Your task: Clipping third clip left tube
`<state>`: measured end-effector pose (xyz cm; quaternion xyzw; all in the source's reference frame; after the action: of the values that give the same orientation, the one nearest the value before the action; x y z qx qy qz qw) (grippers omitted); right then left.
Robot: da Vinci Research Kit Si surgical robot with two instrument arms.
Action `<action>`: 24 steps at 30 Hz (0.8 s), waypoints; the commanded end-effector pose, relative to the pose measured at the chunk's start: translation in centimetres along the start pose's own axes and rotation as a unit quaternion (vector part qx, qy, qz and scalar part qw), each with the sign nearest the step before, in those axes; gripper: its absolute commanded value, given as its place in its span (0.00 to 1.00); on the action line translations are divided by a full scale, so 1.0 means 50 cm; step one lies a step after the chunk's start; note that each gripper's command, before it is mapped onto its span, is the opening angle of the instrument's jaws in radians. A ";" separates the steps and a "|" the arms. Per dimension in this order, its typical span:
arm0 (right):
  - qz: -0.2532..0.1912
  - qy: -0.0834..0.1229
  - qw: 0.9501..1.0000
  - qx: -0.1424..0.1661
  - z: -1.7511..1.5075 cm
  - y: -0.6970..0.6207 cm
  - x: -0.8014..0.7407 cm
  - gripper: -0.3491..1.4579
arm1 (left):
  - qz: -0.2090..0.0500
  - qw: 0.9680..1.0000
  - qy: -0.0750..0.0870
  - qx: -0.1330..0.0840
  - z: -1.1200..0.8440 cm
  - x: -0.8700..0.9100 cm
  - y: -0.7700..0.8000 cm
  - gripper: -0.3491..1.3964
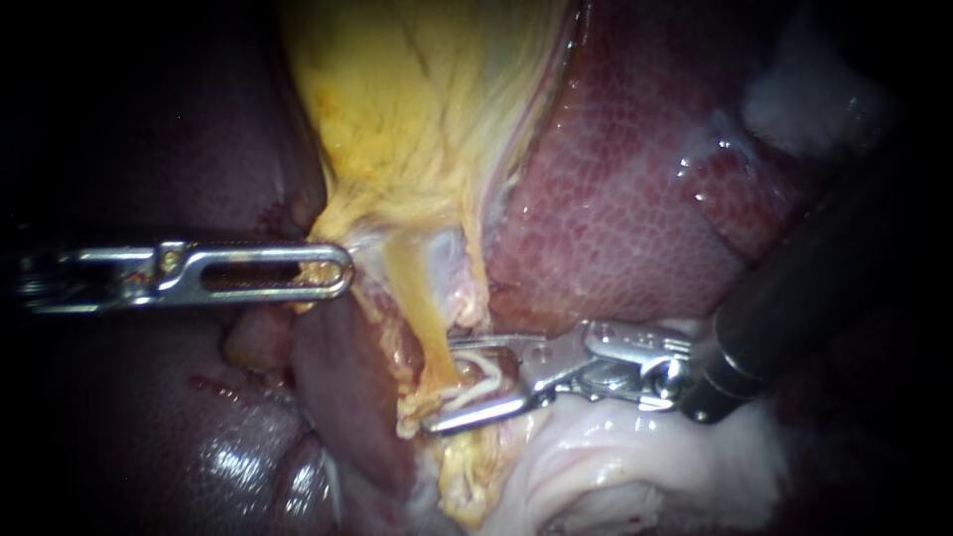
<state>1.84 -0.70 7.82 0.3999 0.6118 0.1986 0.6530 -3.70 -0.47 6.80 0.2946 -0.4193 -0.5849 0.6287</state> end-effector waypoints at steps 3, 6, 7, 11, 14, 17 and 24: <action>0.006 0.013 1.000 0.020 0.0005 -0.0020 0.0024 0.52 | 0.000 1.000 0.000 0.000 0.0001 0.0000 0.0003 0.00; 0.006 0.013 0.999 0.028 0.0010 -0.0029 0.0041 0.51 | 0.000 1.000 0.000 0.000 0.0002 0.0000 0.0003 0.00; 0.006 0.013 0.999 0.030 0.0011 -0.0029 0.0044 0.51 | 0.000 1.000 0.000 0.000 0.0003 0.0000 0.0003 0.00; 0.008 0.015 1.000 0.026 0.0015 -0.0017 0.0058 0.51 | 0.000 1.000 -0.001 -0.001 0.0006 0.0002 0.0002 0.00; 0.011 0.020 0.999 0.027 0.0010 -0.0002 0.0076 0.50 | 0.000 1.000 -0.001 -0.001 0.0010 0.0004 0.0002 0.00; 0.014 0.029 0.999 0.022 0.0001 0.0010 0.0098 0.50 | 0.000 1.000 -0.001 -0.001 0.0011 0.0004 0.0002 0.00; 0.019 0.038 0.999 0.021 -0.0010 0.0016 0.0130 0.48 | 0.000 1.000 -0.002 -0.001 0.0014 0.0005 0.0001 0.00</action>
<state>1.92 -0.15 7.47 0.4173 0.6325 0.2136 0.6166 -3.76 -0.49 6.84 0.2926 -0.4198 -0.5856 0.6287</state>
